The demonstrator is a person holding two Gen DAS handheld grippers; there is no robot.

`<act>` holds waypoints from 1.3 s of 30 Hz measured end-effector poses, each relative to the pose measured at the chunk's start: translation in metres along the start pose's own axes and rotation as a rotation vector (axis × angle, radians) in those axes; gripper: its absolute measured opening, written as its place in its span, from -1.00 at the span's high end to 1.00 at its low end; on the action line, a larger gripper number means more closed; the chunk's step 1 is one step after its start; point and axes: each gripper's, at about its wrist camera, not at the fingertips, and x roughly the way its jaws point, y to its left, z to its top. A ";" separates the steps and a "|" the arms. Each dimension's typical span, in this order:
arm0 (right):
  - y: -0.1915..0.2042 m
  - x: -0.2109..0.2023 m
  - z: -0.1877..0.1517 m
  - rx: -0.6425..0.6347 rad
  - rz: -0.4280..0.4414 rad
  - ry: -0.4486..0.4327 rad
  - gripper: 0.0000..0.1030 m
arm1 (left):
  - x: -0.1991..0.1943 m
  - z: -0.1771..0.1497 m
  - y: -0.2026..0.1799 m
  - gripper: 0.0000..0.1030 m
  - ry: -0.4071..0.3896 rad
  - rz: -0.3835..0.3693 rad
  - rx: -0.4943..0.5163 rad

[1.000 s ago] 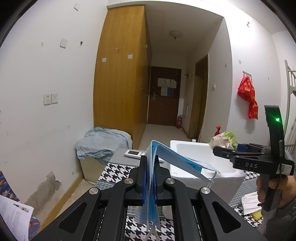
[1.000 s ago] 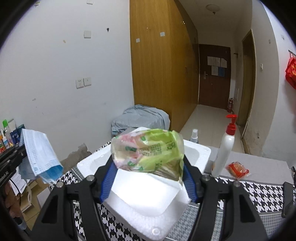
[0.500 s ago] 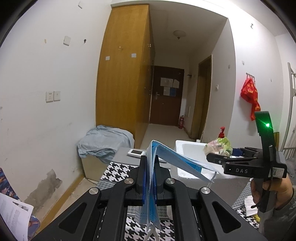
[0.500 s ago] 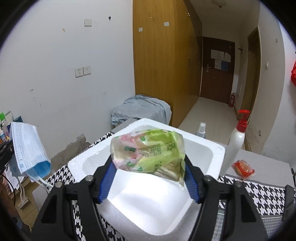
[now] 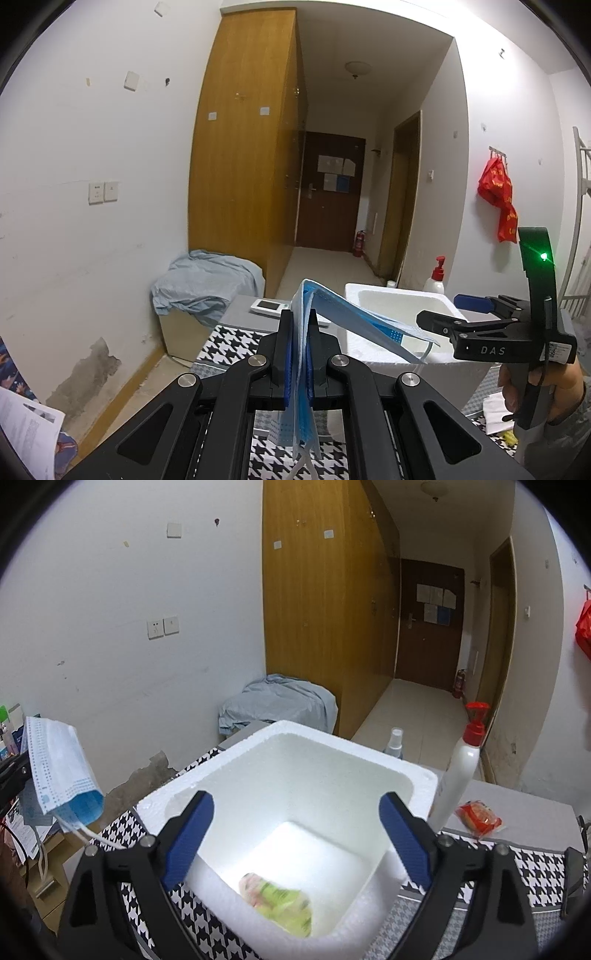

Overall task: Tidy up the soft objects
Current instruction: 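Open the right tool to drop the snack bag into the box, then carry the blue mask with the left tool over the foam box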

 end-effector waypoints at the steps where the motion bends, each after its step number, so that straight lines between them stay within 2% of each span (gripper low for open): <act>1: -0.001 -0.002 0.000 0.002 0.000 -0.004 -0.82 | 0.001 0.001 -0.001 0.89 0.000 -0.002 0.001; 7: -0.008 -0.014 -0.003 0.013 -0.008 -0.024 -0.83 | 0.006 0.005 -0.005 0.89 0.007 -0.028 -0.002; 11: -0.016 -0.025 -0.005 0.022 -0.025 -0.042 -0.95 | 0.011 0.008 -0.011 0.89 0.011 -0.045 0.003; 15: -0.024 -0.034 -0.009 0.033 -0.041 -0.055 -0.97 | 0.013 0.011 -0.017 0.89 0.013 -0.063 0.005; 27: -0.042 -0.060 -0.023 0.045 -0.078 -0.080 -0.98 | 0.026 0.015 -0.044 0.89 0.022 -0.122 0.032; 39: -0.068 -0.089 -0.052 0.091 -0.109 -0.096 -0.99 | 0.039 0.030 -0.062 0.89 0.024 -0.144 0.060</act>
